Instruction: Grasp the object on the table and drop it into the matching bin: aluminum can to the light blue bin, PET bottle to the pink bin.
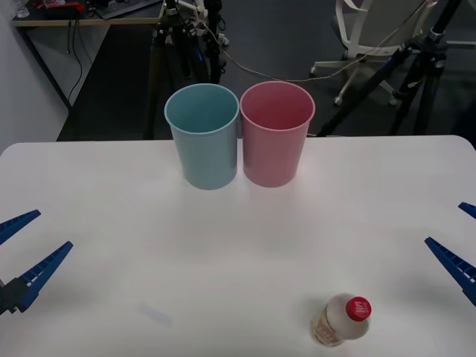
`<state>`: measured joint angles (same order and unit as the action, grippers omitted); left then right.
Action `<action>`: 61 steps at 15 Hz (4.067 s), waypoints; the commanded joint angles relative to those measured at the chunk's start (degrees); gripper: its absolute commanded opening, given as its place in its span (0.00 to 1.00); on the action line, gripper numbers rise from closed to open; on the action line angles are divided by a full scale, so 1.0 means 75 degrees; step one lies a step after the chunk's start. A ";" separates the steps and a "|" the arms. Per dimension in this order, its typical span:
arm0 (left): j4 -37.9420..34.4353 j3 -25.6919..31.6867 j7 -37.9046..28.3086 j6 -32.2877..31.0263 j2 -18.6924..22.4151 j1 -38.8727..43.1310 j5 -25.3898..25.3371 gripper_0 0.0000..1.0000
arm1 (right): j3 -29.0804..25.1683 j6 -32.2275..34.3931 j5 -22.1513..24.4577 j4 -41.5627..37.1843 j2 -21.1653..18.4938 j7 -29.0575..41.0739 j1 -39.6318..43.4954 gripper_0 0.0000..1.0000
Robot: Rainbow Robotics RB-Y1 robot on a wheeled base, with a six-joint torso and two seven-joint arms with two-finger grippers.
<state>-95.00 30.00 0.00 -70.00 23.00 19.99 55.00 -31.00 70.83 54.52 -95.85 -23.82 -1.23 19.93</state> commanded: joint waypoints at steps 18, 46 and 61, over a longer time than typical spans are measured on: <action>0.0000 0.0000 0.0000 0.0000 0.0000 0.0001 0.0000 1.00 | 0.1567 0.1748 -0.1047 0.1741 -0.1957 -0.4417 0.0717 1.00; 0.0000 0.0000 0.0000 0.0000 0.0000 0.0001 0.0000 1.00 | 0.5271 0.2182 -0.0754 0.4729 -0.1711 -0.6081 -0.1861 1.00; 0.0000 0.0000 0.0000 0.0000 0.0000 0.0001 0.0000 1.00 | 0.5282 0.2041 -0.0039 0.4612 -0.0867 -0.5671 -0.2353 0.00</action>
<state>-95.00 30.00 0.00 -70.00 23.00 20.00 55.00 8.64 86.14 54.19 -61.21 -30.26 -43.80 2.35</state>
